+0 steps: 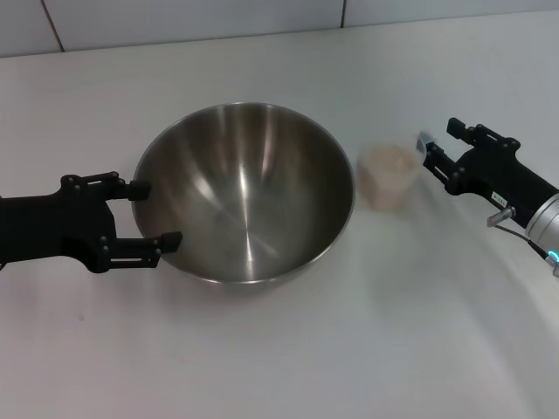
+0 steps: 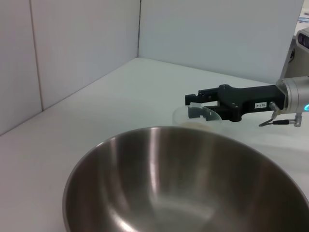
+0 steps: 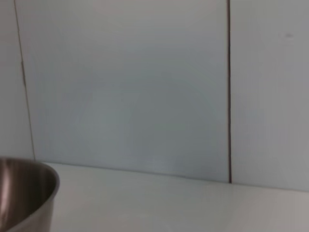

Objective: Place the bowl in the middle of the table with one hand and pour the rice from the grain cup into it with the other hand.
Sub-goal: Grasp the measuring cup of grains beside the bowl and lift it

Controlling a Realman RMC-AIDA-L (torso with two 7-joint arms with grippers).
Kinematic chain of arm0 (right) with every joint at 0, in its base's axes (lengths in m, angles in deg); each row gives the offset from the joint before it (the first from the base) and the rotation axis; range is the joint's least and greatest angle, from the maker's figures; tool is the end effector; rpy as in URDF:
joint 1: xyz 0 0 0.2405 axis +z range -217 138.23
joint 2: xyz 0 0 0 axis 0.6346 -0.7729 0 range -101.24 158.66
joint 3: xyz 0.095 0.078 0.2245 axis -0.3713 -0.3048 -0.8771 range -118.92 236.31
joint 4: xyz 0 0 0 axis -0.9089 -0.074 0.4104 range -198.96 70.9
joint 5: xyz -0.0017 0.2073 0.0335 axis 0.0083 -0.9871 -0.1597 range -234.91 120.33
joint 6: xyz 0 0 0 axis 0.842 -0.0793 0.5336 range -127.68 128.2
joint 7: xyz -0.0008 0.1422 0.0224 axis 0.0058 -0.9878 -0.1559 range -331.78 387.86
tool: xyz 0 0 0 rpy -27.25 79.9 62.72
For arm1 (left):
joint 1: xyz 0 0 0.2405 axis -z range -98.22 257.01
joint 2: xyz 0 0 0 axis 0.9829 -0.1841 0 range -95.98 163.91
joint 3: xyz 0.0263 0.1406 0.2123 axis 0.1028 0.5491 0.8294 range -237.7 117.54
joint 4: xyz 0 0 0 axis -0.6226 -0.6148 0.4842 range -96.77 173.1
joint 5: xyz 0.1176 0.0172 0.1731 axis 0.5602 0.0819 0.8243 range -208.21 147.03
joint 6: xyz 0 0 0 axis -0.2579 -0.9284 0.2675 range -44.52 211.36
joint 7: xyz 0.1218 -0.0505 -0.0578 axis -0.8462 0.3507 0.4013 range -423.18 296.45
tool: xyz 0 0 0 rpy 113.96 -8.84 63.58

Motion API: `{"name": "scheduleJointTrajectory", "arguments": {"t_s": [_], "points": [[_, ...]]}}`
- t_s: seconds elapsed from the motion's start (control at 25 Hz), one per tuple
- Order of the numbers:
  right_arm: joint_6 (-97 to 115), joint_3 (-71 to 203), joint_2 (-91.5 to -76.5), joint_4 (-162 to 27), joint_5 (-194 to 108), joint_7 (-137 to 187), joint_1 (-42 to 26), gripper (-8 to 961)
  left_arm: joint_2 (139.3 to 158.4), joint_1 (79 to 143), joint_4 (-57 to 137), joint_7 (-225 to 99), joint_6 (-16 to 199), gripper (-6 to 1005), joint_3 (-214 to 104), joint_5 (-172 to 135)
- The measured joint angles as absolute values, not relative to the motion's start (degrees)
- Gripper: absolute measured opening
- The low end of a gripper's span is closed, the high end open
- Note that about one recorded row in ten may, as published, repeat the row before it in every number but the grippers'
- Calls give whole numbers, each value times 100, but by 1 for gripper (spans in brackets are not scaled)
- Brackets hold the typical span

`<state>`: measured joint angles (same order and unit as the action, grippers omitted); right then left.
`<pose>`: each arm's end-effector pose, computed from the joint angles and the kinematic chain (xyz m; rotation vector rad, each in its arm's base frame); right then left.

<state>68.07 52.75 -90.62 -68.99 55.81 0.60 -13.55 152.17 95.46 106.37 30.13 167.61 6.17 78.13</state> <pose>0.3494 0.3080 -0.0304 -1.9545 0.6079 0.6227 -0.2385 0.3080 0.0185 -2.8026 -0.4348 -0.3787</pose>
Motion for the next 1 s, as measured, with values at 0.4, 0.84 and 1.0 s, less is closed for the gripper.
{"name": "scheduleJointTrajectory", "arguments": {"t_s": [0.4,0.84,1.0], "points": [[6844,5124,-9064,-6817,5581,176,-1341,326,15217,9558,10635,3010,16761,844,679,7812],[7862,4579,-9064,-6761,5582,728,-1404,28,15217,9569,10657,3013,16762,844,679,7811],[8978,4377,-9062,-6485,5581,1757,-1411,15,15217,9574,10697,3029,16771,844,669,7812]]}}
